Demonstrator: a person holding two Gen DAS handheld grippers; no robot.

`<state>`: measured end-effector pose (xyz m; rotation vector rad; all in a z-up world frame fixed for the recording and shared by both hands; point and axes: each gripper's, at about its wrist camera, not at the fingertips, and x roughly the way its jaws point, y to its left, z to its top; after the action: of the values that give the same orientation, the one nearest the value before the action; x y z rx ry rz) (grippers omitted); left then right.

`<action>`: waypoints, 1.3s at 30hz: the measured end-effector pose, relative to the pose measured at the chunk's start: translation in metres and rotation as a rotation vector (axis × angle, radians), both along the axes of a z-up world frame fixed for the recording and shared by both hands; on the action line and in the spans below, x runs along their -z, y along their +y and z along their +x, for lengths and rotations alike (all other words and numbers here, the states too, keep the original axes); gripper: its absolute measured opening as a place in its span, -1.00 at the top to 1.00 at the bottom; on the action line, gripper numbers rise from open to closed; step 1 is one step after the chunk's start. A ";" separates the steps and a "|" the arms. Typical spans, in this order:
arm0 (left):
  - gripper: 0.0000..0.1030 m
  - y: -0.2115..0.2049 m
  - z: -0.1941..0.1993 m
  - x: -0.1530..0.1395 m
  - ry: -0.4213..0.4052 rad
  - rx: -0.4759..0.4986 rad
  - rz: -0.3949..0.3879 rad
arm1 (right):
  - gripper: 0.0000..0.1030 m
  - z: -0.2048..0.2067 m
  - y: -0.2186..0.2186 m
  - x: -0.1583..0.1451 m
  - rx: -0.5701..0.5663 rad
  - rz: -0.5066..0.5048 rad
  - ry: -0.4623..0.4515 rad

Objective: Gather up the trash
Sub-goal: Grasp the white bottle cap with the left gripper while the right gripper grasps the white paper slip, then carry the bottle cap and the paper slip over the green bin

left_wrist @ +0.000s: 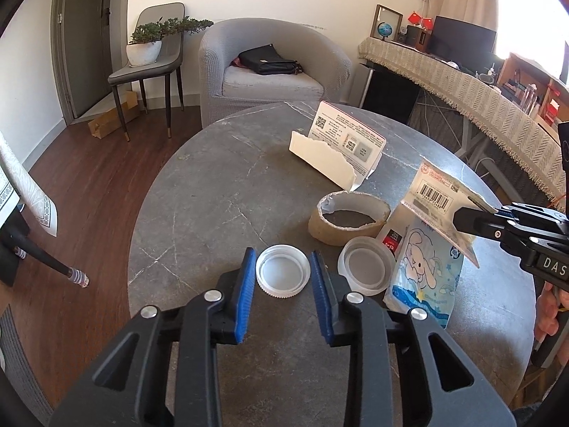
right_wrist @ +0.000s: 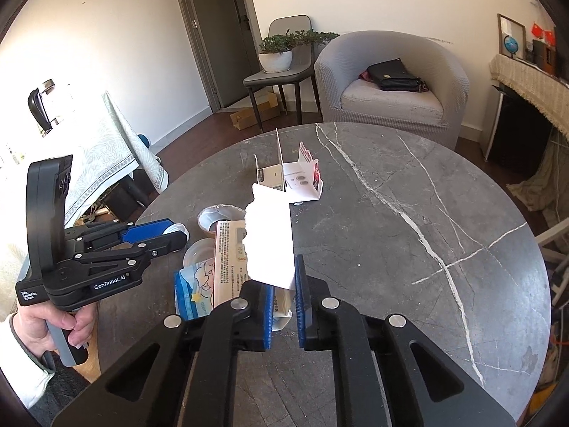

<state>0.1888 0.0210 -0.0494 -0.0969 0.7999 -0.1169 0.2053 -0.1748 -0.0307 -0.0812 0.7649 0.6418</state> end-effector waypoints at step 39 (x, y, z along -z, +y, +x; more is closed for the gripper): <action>0.36 0.043 -0.071 -0.026 -0.011 -0.025 -0.095 | 0.93 -0.062 0.033 -0.055 0.022 -0.107 -0.241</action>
<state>0.1175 0.0643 -0.0235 -0.1956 0.7822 -0.1314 0.1436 -0.1413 0.0241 -0.2433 0.5654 0.5579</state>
